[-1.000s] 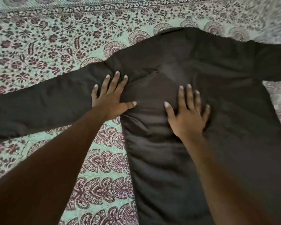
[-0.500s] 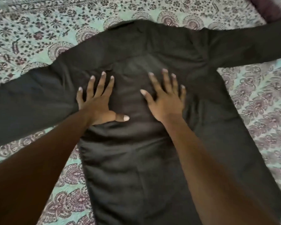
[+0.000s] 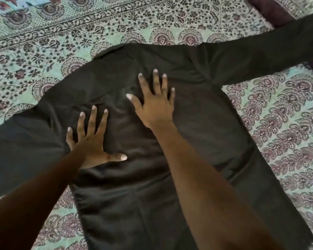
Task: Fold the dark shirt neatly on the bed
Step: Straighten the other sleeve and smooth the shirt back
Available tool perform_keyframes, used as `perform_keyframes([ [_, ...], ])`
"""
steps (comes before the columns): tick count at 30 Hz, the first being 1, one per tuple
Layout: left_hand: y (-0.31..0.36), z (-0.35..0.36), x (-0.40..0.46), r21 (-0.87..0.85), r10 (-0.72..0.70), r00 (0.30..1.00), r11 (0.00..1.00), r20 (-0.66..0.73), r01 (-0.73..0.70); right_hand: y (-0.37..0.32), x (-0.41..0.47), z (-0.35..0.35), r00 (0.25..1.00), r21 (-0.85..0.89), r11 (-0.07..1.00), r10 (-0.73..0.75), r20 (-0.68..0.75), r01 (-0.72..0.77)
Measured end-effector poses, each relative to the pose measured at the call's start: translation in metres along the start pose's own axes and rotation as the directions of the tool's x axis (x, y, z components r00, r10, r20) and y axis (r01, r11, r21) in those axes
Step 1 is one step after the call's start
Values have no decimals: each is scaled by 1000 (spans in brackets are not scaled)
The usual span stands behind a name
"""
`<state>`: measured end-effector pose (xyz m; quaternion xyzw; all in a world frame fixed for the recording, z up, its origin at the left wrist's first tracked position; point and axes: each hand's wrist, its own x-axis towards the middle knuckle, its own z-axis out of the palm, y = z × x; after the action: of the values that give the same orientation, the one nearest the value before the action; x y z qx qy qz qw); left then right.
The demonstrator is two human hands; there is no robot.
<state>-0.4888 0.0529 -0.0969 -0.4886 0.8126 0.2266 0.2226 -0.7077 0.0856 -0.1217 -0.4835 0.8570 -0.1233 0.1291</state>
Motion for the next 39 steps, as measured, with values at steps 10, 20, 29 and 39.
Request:
perform_keyframes([
  [10, 0, -5, -4, -46, 8, 1000, 999, 11, -7, 138, -144, -24, 847, -139, 844, 484, -219, -518],
  [20, 6, -3, -10, -1, -13, 1000, 1000, -12, 13, 115, -121, -18, 990, -181, 974, 133, -34, -137],
  [29, 28, 95, -104, 1, 151, 830, 984, -537, -179, 160, -200, -58, 904, -117, 897, 419, -85, -427],
  [39, 48, 207, -258, 144, 523, 814, 852, -252, -503, 76, -251, 2, 987, -253, 955, -144, 71, 158],
])
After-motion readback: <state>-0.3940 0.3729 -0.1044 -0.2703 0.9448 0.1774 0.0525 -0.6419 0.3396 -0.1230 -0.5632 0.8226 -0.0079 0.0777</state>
